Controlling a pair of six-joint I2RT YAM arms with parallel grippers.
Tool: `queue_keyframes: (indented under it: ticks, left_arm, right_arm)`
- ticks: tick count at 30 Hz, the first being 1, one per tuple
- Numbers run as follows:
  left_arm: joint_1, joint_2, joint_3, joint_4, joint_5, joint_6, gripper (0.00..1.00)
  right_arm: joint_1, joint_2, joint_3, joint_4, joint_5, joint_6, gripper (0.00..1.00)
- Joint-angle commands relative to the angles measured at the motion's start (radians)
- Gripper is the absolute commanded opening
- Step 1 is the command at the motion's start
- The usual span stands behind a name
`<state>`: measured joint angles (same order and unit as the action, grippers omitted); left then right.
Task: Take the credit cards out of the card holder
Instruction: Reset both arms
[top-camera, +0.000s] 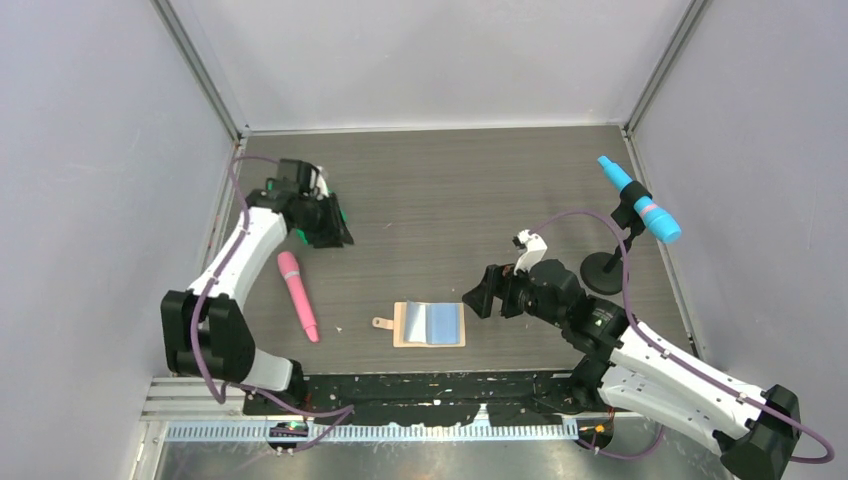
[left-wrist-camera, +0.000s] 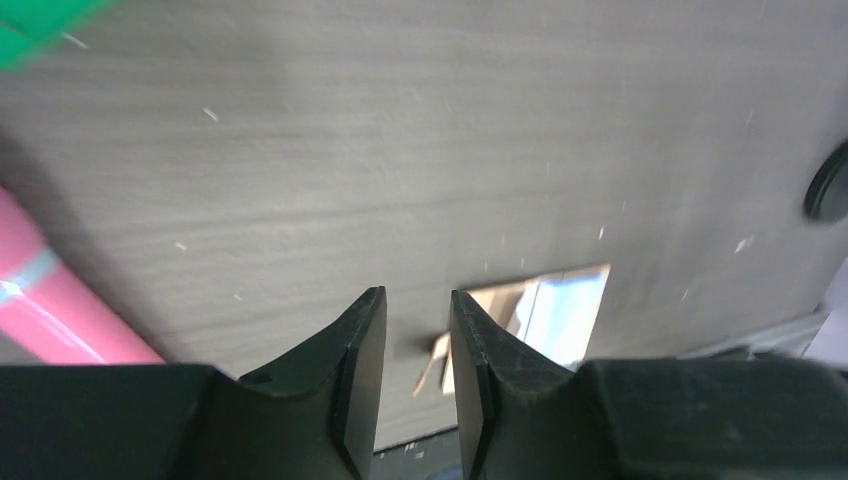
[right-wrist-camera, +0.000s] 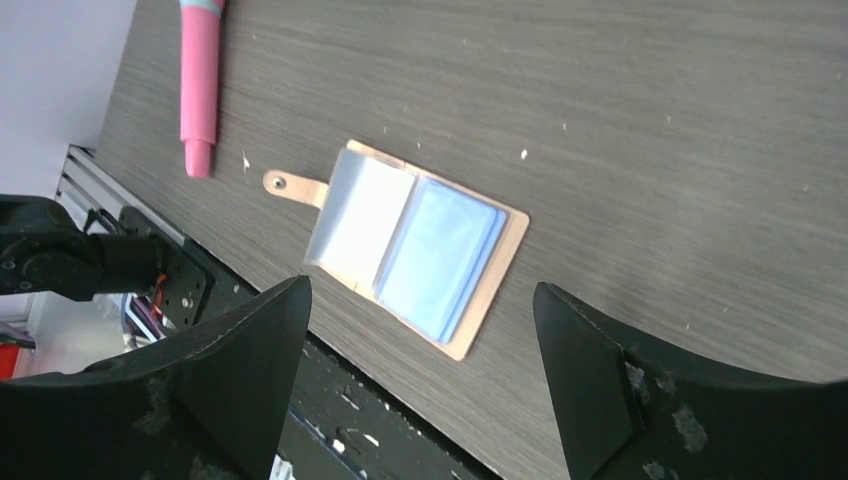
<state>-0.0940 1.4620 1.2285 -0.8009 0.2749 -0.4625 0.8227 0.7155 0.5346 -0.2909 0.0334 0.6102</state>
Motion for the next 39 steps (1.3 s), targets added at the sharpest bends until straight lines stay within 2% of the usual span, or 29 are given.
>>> queue_keyframes:
  ticks: [1,7,8,13,19,21,24,25,30,39]
  left_arm:
    - [-0.128,-0.141,-0.134,0.061,0.034,0.027,0.33]
    - [-0.318,-0.377,-0.349,0.196,0.014,0.008,0.37]
    - [-0.335,-0.426,-0.388,0.212,0.014,0.0,0.38]
    - [-0.383,-0.613,-0.48,0.254,0.015,-0.019,0.45]
    - [-0.403,-0.861,-0.533,0.273,-0.022,-0.02,0.6]
    - [-0.404,-0.926,-0.537,0.27,-0.029,-0.03,0.7]
    - [-0.403,-1.004,-0.539,0.253,-0.037,-0.037,0.97]
    - [-0.404,-1.028,-0.536,0.242,-0.039,-0.035,0.99]
    - [-0.404,-1.07,-0.529,0.202,-0.037,-0.022,1.0]
    - [-0.403,-1.057,-0.53,0.205,0.012,-0.022,1.0]
  right_arm:
    - [-0.004,-0.027,-0.035,0.0,-0.052,0.022,0.89]
    - [-0.004,-0.11,-0.034,-0.118,0.077,-0.074,0.99]
    - [-0.004,-0.134,-0.021,-0.148,0.108,-0.088,0.97]
    - [-0.004,-0.207,0.062,-0.229,0.176,-0.136,0.95]
    - [-0.004,-0.274,0.14,-0.272,0.265,-0.159,0.95]
    - [-0.004,-0.293,0.153,-0.276,0.288,-0.164,0.96]
    - [-0.004,-0.324,0.17,-0.287,0.316,-0.168,0.95]
    - [-0.004,-0.335,0.179,-0.29,0.328,-0.168,0.95]
    - [-0.004,-0.369,0.208,-0.3,0.345,-0.17,0.96]
    - [-0.004,-0.384,0.226,-0.301,0.339,-0.147,0.96]
